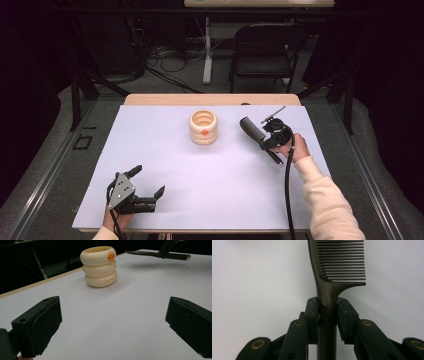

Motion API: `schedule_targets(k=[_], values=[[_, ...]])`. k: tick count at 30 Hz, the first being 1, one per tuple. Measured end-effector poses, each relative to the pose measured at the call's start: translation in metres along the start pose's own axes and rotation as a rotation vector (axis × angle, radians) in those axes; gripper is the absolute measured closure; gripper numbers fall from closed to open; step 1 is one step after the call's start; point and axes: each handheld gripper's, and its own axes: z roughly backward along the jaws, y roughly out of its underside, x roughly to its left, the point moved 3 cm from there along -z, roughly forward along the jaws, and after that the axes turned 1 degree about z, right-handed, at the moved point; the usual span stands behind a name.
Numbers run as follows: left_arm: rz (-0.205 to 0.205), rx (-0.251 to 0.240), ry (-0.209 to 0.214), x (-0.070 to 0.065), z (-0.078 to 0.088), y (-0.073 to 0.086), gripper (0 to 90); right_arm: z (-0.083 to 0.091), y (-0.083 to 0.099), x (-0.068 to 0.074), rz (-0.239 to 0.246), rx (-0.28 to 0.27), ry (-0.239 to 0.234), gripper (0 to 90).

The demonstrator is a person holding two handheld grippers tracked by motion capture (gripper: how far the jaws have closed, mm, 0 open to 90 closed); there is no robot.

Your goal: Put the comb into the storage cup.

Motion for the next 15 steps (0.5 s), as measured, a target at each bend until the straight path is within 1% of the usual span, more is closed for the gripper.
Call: schedule_targets(k=[1,3,4,5,6,7,9,10,11,12,15], values=[[0.001,0.000,-0.001,0.0000,0.0000,0.0000,0.6,0.0004,0.0001,-0.0002,0.009,-0.006,-0.001,72.1],[0.000,0.001,0.000,0.0001,0.0000,0.0001,0.6,0.0014,0.0007,0.0013,0.002,-0.016,-0.002,72.1],[0.000,0.001,0.000,0.0001,0.0000,0.0001,0.6,0.0017,0.0009,0.0010,0.013,-0.024,-0.007,72.1],[0.002,0.000,-0.001,0.0001,0.0000,0.0001,0.6,0.0017,0.0009,0.0010,0.013,-0.024,-0.007,72.1],[0.000,0.001,0.000,0.0000,0.0000,0.0000,0.6,0.0023,0.0016,0.0022,0.003,-0.037,-0.009,72.2],[0.000,0.001,0.000,0.0000,0.0000,0.0001,0.5,0.0026,0.0016,0.0015,0.015,-0.041,-0.011,72.2],[0.001,0.001,-0.001,0.0000,0.0000,0.0001,0.5,0.0038,0.0023,0.0024,0.006,-0.051,-0.015,72.1],[0.001,0.001,-0.001,0.0000,0.0000,0.0001,0.5,0.0041,0.0023,0.0023,0.010,-0.065,-0.017,72.1],[0.000,0.002,-0.001,0.0001,-0.0001,0.0001,0.5,0.0050,0.0029,0.0027,0.004,-0.070,-0.017,72.1],[0.000,0.003,0.000,0.0000,-0.0002,0.0002,0.6,0.0058,0.0031,0.0024,0.009,-0.071,-0.017,72.2],[-0.001,0.003,0.000,-0.0001,-0.0003,0.0001,0.5,0.0080,0.0036,0.0029,0.005,-0.097,-0.025,72.2]])
